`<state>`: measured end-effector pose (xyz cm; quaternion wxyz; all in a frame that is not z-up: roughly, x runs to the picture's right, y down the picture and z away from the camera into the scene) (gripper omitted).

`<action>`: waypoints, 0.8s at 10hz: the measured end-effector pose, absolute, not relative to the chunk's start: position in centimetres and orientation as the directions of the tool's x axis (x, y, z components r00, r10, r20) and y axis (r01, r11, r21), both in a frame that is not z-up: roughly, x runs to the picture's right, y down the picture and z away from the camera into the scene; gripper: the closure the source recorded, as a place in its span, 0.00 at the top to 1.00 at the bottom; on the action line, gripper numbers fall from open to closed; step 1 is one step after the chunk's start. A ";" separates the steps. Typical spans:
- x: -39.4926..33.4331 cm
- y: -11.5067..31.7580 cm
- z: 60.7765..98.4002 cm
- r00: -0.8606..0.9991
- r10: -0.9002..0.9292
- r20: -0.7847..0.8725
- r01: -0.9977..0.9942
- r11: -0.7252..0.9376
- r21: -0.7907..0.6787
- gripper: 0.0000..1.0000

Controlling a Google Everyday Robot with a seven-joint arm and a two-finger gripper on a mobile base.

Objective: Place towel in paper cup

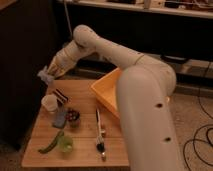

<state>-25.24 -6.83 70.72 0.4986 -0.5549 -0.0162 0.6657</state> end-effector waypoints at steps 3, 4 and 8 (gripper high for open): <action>-21.8 -2.5 71.3 0.114 0.669 -0.734 -0.666 -0.497 -0.557 0.00; -21.7 -1.9 71.0 0.124 0.665 -0.736 -0.668 -0.492 -0.558 0.00; -25.6 -1.6 70.3 0.177 0.668 -0.722 -0.679 -0.449 -0.581 0.00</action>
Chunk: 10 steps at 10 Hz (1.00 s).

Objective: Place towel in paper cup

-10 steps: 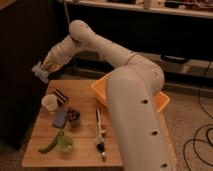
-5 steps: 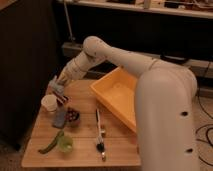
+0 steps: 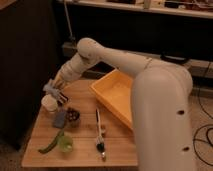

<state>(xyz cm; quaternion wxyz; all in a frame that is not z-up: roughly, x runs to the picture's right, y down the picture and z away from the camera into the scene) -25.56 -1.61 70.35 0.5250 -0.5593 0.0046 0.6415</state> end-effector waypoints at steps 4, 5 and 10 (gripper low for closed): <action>-29.7 -0.6 71.8 0.212 0.657 -0.724 -0.706 -0.410 -0.578 0.00; -29.7 0.8 73.9 0.200 0.636 -0.745 -0.711 -0.429 -0.557 0.00; -31.1 1.4 75.4 0.211 0.616 -0.759 -0.695 -0.451 -0.560 0.00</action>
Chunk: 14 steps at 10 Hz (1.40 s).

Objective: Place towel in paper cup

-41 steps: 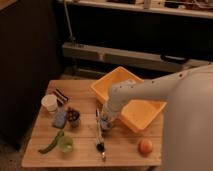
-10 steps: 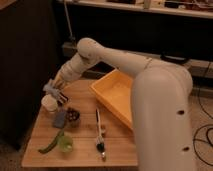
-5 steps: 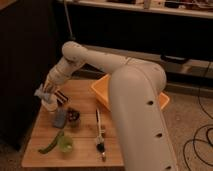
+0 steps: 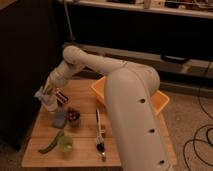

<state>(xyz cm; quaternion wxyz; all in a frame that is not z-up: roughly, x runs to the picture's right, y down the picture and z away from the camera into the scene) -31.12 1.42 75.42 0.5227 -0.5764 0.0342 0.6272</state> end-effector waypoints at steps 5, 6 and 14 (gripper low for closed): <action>-30.5 2.3 78.3 0.173 0.598 -0.782 -0.729 -0.457 -0.510 0.00; -30.4 2.3 78.7 0.170 0.592 -0.788 -0.735 -0.457 -0.502 0.00; -31.4 2.4 79.7 0.194 0.557 -0.807 -0.754 -0.442 -0.486 0.00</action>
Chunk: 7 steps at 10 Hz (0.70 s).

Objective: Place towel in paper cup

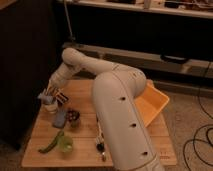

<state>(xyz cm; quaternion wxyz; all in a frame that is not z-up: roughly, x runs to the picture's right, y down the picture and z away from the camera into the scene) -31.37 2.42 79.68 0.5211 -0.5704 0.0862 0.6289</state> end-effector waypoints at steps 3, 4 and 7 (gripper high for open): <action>-31.4 3.0 79.7 0.191 0.558 -0.808 -0.773 -0.421 -0.474 0.00; -31.4 3.3 79.9 0.188 0.557 -0.809 -0.777 -0.419 -0.469 0.00; -31.4 3.8 80.6 0.180 0.555 -0.812 -0.794 -0.406 -0.453 0.00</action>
